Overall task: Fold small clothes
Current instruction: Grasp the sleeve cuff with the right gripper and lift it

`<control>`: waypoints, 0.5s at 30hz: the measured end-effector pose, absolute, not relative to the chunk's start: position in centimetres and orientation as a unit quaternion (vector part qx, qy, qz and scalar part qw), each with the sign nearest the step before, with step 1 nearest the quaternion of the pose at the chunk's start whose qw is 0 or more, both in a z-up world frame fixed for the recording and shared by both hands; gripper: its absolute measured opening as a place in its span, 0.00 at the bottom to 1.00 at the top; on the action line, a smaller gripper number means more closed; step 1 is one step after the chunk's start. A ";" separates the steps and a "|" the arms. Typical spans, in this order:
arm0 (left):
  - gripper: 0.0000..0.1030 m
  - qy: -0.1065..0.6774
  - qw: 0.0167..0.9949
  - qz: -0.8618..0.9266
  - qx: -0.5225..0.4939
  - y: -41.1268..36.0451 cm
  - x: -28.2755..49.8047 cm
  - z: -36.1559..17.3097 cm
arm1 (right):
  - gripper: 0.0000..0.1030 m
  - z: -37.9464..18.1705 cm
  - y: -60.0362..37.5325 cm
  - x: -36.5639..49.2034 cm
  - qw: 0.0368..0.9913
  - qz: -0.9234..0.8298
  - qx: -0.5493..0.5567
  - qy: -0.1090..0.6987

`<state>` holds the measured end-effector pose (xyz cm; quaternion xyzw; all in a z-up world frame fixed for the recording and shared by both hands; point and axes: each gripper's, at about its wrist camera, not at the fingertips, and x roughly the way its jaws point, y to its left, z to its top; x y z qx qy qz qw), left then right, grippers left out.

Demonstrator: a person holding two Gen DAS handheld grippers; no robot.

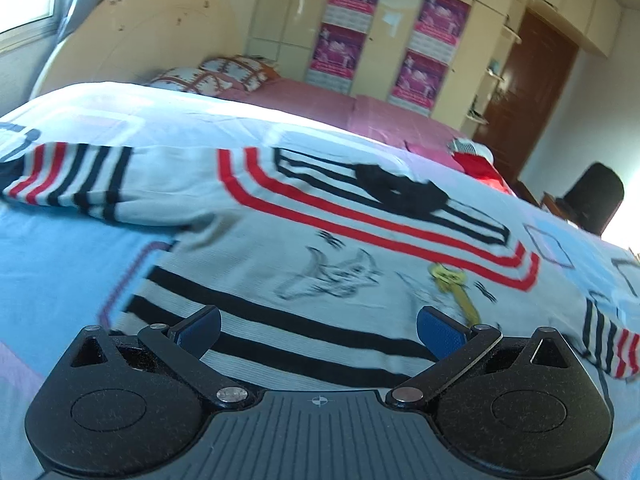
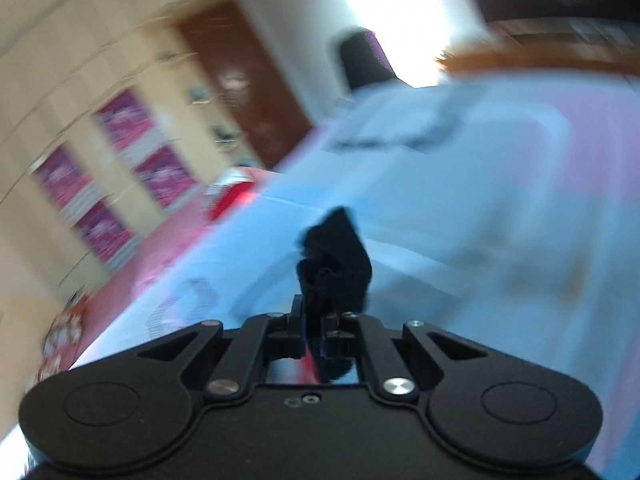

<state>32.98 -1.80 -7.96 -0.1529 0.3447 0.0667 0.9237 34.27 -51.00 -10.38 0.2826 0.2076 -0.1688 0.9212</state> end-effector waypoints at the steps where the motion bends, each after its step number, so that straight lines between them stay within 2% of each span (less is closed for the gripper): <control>1: 1.00 0.345 0.923 0.068 -0.157 -1.1 33.0 -8.1 | 0.07 -9.1 -49.0 34.9 0.933 -0.148 0.258 0.203; 5: 1.00 0.343 0.920 0.072 -0.173 1.7 33.0 -8.8 | 0.07 -5.5 -39.4 37.0 0.960 -0.033 0.194 0.196; 9: 1.00 0.338 0.921 0.086 -0.176 4.6 32.1 -9.0 | 0.07 -4.6 -30.2 39.7 0.960 0.066 0.164 0.218; 14: 1.00 0.341 0.917 0.101 -0.178 7.9 31.6 -9.5 | 0.07 -8.3 -21.3 42.9 0.945 0.125 0.120 0.277; 15: 1.00 0.343 0.917 0.102 -0.178 8.3 31.7 -9.7 | 0.11 -9.6 -20.2 43.3 0.939 0.134 0.113 0.297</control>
